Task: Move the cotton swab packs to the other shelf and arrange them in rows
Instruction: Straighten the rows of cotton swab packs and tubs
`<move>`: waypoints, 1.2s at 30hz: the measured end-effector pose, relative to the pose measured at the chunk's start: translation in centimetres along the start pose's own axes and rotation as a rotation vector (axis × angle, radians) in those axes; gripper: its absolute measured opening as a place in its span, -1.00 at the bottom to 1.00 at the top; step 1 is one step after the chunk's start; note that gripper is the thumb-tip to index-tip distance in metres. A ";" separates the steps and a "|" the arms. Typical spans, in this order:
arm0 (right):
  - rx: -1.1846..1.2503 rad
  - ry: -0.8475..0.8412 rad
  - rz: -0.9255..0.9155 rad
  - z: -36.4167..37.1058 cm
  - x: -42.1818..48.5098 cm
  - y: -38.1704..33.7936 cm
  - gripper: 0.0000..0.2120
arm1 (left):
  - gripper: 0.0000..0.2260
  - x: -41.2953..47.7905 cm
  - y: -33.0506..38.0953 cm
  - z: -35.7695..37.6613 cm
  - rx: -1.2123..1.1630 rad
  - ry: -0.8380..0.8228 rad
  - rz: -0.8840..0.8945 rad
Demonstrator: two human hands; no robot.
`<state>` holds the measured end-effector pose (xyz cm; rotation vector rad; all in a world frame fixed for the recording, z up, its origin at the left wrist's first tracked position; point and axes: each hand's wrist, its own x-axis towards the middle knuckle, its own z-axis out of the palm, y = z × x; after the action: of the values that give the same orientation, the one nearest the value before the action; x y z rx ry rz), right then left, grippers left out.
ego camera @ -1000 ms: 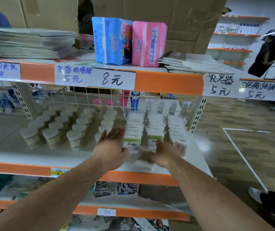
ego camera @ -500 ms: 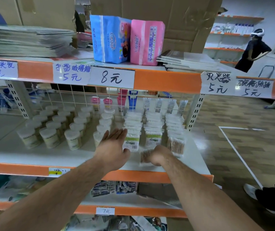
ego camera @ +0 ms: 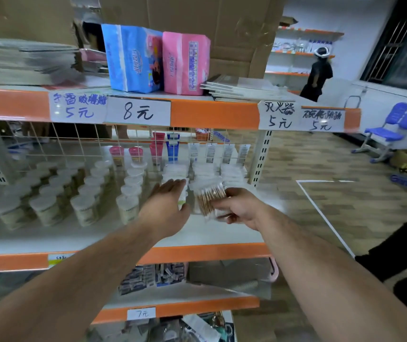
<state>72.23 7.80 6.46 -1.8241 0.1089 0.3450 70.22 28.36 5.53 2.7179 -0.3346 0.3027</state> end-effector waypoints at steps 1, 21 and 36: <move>-0.029 -0.008 -0.004 -0.1 -0.3 -0.2 -0.89 | -0.45 0.1 0.4 0.0 -0.036 0.016 0.003; 0.028 0.061 -0.090 -0.7 -1.1 -0.3 -0.76 | -0.76 0.9 2.0 -0.9 -0.870 -0.135 -0.350; 0.157 -0.047 -0.152 -0.3 -1.0 -0.3 -0.46 | -0.80 1.0 1.4 -0.9 -1.071 -0.275 -0.523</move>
<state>71.40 7.45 7.09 -1.6569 -0.0348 0.2647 70.65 27.28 7.04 1.6763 0.1386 -0.3260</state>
